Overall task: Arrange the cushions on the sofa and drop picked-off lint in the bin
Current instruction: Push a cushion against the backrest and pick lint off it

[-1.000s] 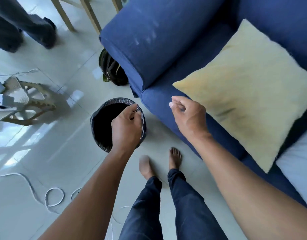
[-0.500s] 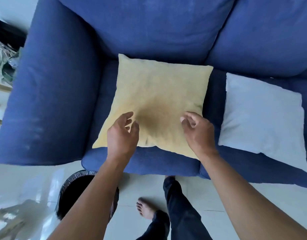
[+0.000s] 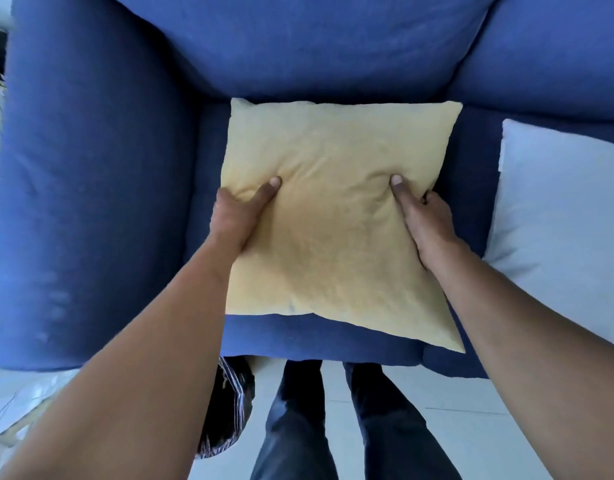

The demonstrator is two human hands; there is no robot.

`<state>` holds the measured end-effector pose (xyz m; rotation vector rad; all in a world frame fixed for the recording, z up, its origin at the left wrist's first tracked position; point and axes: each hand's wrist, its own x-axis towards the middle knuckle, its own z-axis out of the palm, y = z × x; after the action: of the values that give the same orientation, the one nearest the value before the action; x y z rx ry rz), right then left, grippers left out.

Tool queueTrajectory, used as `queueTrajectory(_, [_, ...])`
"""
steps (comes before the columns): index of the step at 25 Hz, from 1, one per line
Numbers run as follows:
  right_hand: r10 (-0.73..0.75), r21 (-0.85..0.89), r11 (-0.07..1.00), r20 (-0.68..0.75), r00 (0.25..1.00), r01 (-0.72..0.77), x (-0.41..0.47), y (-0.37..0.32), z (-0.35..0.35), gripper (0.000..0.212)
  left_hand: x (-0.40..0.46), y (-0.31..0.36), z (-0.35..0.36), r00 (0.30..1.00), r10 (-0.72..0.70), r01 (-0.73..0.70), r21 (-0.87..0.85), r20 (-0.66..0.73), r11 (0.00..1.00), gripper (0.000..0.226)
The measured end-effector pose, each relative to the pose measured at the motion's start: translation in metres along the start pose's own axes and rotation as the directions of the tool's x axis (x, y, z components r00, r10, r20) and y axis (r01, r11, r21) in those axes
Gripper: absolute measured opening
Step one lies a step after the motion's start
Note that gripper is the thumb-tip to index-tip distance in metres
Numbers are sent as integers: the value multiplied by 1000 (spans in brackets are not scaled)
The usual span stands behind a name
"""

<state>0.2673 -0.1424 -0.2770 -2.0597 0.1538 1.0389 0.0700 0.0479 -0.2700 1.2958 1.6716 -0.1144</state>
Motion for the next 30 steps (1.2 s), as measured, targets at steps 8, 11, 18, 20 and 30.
queueTrajectory(8, [-130,134,983,41,991,123,-23,-38,51,48,7,23,-68,947,260,-282,-100,-187,954,55])
queueTrajectory(11, [-76,13,997,-6,997,76,-18,-33,91,55,33,9,-84,978,179,-181,-11,-109,983,75])
queueTrajectory(18, [-114,-38,993,-7,993,114,-12,-27,72,38,19,27,-48,809,565,-445,456,-165,771,74])
queueTrajectory(20, [-132,-1,991,-4,991,132,-12,-24,51,47,-10,43,-16,716,698,-628,424,-12,652,64])
queueTrajectory(30, [-42,-588,808,-4,999,32,51,120,-30,52,-1,31,219,641,468,-767,540,609,347,73])
